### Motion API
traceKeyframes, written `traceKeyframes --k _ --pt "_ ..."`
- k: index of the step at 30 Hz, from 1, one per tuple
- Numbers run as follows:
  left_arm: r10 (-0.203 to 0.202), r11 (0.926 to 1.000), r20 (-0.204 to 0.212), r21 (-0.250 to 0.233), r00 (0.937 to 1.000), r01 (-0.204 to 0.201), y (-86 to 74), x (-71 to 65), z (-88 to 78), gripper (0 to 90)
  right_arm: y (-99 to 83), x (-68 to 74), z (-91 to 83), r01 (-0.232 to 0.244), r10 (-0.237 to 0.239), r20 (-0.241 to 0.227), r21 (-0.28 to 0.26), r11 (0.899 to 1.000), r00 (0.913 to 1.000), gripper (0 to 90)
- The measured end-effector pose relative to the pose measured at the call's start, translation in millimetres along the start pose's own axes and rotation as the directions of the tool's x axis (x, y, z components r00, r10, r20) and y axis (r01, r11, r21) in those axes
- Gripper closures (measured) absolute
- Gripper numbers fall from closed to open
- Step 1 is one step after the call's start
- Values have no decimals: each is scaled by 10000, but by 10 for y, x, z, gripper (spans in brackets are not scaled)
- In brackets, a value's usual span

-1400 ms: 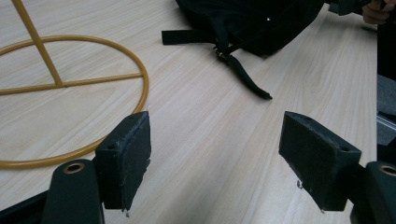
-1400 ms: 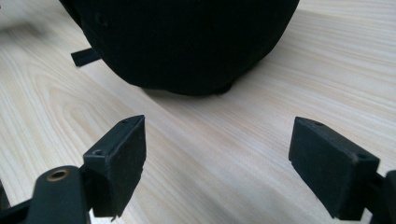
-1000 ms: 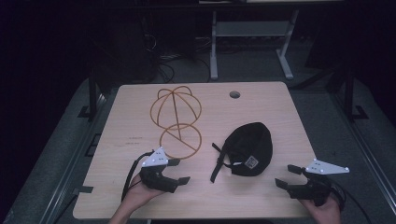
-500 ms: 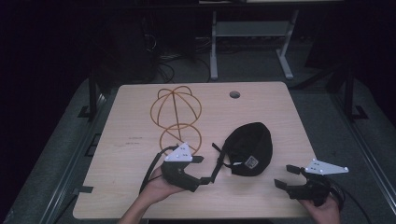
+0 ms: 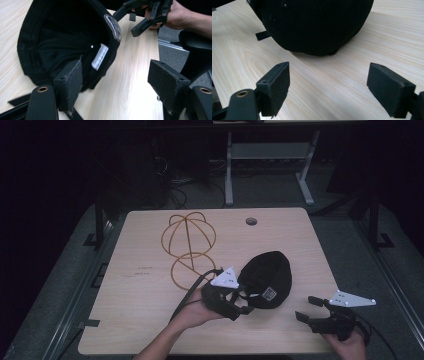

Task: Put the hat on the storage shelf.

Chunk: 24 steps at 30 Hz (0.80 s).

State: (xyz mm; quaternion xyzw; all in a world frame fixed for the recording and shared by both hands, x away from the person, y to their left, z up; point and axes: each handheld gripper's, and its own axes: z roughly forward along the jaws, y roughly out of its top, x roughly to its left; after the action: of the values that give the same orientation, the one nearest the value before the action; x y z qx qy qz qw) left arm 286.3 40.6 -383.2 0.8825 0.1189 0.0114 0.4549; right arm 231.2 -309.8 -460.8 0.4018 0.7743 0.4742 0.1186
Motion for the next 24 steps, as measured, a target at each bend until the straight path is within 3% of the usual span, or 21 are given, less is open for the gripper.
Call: traceKeyframes --k 8,13,20,22,23,24 --pt "99 9994 12 333 10000 -99 140 20 177 351 0 -8 -11 21 -21 -37 -49 10000 10000 183" --pt "3 9977 375 684 9993 -28 197 66 351 388 4 -8 -15 107 -107 -19 -116 9999 9999 183" --pt "-160 9979 385 626 9991 136 260 112 412 426 8 6 -8 134 -134 -45 -115 9998 9999 183" --pt "-222 9967 290 785 9993 198 271 124 432 475 17 11 -3 216 -217 -45 -175 9996 9998 183" --pt "-156 9962 266 861 9995 133 274 123 444 541 25 6 6 319 -321 -77 -256 9992 9995 179" --pt "-109 9965 344 828 9993 80 275 119 455 541 25 6 6 319 -321 -77 -256 9992 9995 179"
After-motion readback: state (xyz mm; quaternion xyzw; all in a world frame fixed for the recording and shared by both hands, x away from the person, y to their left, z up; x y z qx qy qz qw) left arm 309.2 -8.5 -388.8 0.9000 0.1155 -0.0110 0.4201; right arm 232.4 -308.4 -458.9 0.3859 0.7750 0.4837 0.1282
